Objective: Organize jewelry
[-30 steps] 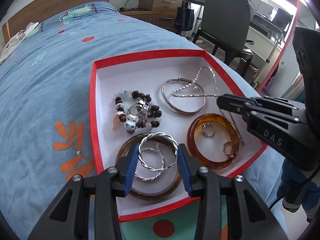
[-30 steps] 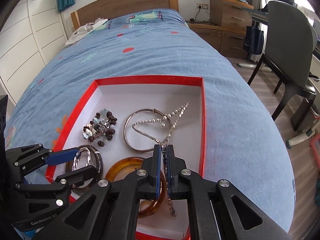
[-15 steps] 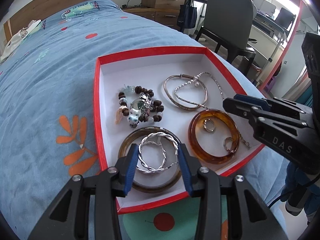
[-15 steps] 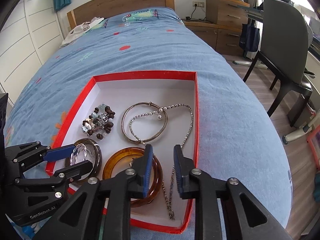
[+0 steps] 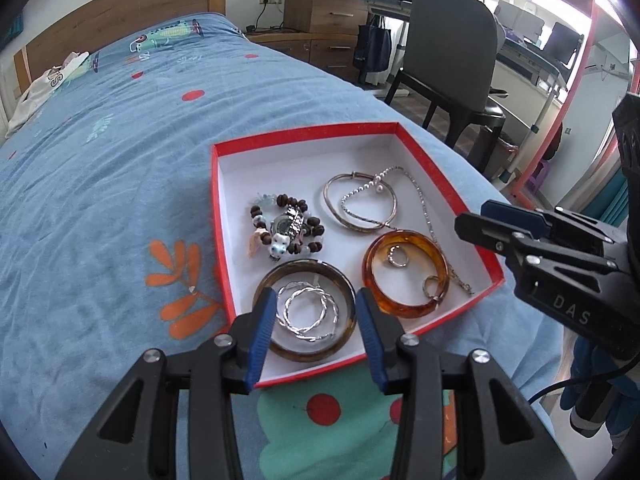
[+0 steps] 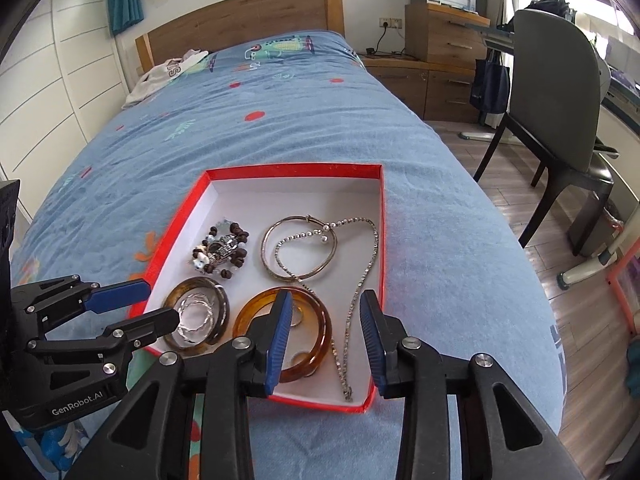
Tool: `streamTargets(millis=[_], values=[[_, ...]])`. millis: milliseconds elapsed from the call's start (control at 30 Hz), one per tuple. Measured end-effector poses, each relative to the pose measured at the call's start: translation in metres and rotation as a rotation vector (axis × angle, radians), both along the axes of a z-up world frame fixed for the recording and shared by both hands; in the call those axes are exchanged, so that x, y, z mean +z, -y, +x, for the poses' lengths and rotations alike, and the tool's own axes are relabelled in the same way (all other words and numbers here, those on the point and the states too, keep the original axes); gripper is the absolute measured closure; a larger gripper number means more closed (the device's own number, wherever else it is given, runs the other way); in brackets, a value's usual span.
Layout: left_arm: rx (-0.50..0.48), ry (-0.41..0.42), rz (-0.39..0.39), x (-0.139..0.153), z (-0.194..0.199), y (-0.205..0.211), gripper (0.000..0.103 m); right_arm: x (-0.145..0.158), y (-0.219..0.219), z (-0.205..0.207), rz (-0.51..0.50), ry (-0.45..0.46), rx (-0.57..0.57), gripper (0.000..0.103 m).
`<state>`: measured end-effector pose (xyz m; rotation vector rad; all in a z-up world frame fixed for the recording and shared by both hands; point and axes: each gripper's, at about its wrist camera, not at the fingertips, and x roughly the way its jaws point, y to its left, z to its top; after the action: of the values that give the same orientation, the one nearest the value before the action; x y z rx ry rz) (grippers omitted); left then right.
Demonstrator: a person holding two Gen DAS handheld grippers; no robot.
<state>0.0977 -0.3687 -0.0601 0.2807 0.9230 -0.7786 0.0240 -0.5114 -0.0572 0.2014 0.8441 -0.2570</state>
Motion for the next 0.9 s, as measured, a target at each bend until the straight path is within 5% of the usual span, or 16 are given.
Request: streamTargets(millis=[900], values=[[0.351,0.182,-0.015,0.088,-0.034,-0.157,0.054,0.063,-0.121,-0.024,0.0,0.124,0.145,0.048]])
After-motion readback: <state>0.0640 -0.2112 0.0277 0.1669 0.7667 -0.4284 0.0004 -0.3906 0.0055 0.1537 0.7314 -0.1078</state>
